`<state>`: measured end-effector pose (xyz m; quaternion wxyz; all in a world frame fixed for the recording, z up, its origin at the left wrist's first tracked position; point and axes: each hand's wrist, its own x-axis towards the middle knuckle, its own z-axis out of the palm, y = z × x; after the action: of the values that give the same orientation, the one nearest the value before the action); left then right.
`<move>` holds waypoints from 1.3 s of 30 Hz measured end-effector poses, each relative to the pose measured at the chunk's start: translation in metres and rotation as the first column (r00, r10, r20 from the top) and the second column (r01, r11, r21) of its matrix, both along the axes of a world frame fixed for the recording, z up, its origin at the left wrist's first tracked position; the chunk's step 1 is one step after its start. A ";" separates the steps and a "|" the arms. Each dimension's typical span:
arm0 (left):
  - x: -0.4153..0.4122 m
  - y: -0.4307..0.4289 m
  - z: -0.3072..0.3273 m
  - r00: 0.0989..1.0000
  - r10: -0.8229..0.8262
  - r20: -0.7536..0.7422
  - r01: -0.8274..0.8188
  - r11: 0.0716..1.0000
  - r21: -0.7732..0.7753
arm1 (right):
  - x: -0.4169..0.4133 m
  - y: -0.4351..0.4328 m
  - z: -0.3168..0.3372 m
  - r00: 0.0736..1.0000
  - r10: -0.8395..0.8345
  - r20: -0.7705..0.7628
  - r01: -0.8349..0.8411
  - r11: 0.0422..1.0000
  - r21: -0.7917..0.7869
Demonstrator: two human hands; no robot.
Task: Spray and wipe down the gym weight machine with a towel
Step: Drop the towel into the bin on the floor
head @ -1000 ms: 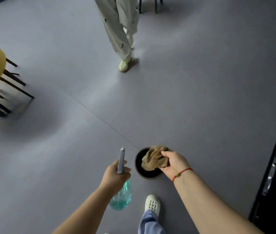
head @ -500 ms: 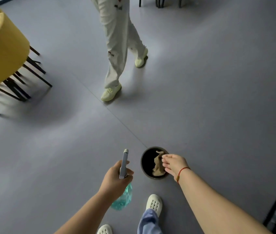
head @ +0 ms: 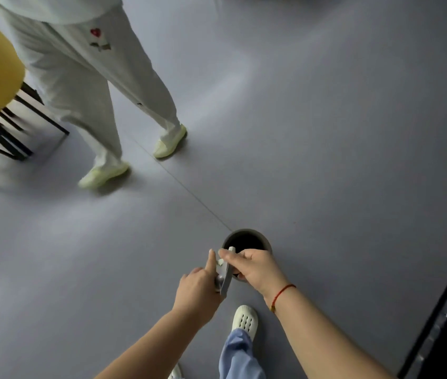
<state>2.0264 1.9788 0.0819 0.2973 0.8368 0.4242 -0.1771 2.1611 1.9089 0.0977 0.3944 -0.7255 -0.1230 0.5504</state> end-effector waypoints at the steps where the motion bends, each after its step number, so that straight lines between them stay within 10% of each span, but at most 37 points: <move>1: 0.001 -0.001 -0.003 0.999 -0.040 -0.017 0.041 0.999 0.020 | -0.002 0.000 -0.003 0.999 0.028 0.034 -0.027 1.000 -0.012; 14: -0.050 0.010 -0.116 0.998 0.055 -0.027 -0.059 0.981 -0.185 | -0.065 0.006 -0.127 0.921 0.199 0.335 -0.139 0.971 -0.194; 30: -0.158 0.043 -0.392 0.973 0.228 -0.025 -0.222 0.906 -0.361 | -0.137 0.065 -0.477 0.792 0.478 0.379 -0.178 0.775 -0.606; 39: -0.177 0.072 -0.446 0.953 0.301 -0.001 -0.278 0.878 -0.391 | -0.148 0.091 -0.564 0.742 0.576 0.343 -0.175 0.660 -0.730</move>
<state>1.8496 2.0505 -0.3644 0.4919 0.6937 0.4923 -0.1857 2.0135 1.9997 -0.4668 -0.0676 -0.8965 -0.1838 0.3975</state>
